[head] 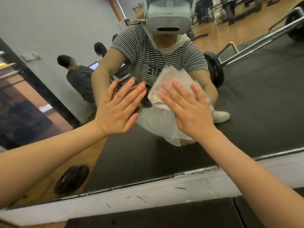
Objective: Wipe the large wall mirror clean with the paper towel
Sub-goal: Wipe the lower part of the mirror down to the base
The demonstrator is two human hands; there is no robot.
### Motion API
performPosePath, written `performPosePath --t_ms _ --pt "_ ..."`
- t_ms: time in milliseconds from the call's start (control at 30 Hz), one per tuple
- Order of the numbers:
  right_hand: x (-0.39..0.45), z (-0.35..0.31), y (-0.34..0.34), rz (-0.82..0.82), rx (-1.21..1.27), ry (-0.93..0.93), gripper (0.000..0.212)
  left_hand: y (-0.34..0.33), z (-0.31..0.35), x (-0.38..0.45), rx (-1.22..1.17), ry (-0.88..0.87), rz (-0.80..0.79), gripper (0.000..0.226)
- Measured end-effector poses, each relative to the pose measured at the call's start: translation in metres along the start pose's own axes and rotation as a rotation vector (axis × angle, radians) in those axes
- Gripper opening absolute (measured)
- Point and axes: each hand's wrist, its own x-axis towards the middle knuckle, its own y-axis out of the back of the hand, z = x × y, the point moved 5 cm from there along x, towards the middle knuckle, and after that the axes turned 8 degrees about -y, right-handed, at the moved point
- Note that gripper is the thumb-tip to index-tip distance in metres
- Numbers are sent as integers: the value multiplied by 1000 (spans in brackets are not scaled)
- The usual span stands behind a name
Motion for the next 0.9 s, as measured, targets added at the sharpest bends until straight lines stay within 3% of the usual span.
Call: performPosePath --t_ms 167,267,400,500,800,900 --pt "-14 -18 -10 21 -18 -49 51 -1 1 -1 24 -15 1 59" --pt "-50 -20 -22 -47 -74 96 56 0 0 0 22 -6 10 60" --pt "-146 -13 -40 -326 -166 434 68 -3 1 -2 18 1 11 60" --pt "-202 9 -38 -433 -176 593 77 -4 2 -2 10 7 8 58" --pt "-212 13 -40 -565 -71 542 78 -3 0 -1 34 19 -2 60" --pt "-199 16 -38 -606 -87 624 81 -3 0 -1 36 13 8 60"
